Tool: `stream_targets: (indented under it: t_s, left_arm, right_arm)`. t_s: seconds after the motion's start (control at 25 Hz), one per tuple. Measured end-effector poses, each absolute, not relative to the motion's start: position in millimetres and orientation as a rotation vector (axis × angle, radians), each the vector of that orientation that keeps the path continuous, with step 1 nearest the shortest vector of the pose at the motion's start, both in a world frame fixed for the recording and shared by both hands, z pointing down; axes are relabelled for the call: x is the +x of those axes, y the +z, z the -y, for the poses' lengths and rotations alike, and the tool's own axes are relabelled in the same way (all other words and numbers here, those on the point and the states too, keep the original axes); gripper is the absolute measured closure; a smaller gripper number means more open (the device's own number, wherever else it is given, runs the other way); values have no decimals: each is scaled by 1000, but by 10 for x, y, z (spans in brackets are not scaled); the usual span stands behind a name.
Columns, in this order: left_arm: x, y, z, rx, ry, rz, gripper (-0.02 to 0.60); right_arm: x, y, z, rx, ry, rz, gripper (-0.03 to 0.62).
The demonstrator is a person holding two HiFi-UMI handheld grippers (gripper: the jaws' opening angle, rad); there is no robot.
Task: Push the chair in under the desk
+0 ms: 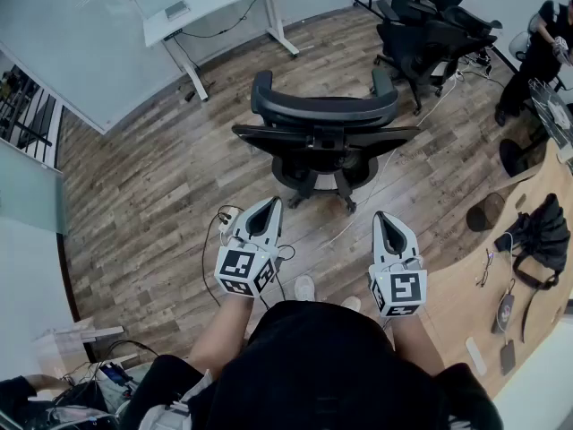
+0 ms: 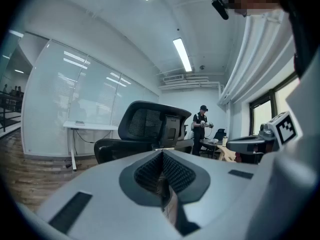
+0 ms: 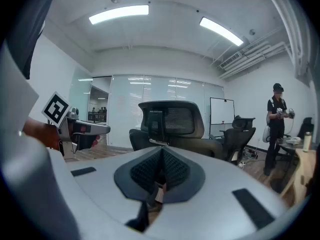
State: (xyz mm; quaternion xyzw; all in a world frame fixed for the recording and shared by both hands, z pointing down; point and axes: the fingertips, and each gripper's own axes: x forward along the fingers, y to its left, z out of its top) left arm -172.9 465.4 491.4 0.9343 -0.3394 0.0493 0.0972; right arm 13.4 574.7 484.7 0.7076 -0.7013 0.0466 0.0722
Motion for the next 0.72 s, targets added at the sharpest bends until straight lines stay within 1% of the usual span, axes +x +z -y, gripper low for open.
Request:
stream_targets:
  t_s: [0.32, 0.6, 0.64, 0.68, 0.72]
  left_arm:
    - [-1852, 4972, -4564, 2762, 150, 1018, 569]
    - [-1912, 4955, -4336, 2873, 231, 1019, 567]
    - [-1917, 4967, -4296, 2894, 252, 1020, 531]
    - [-1917, 4982, -4263, 2913, 273, 1012, 448]
    - [-1915, 4991, -4229, 2929, 292, 1002, 348]
  right_arm:
    - [66, 4840, -5583, 2102, 127, 2106, 592]
    - [17, 4924, -5389, 2097, 137, 2121, 581]
    - [11, 4943, -5352, 2081, 130, 2119, 532]
    - [10, 4956, -5313, 2065, 122, 2114, 478]
    - [13, 4961, -5271, 2050, 109, 2107, 436]
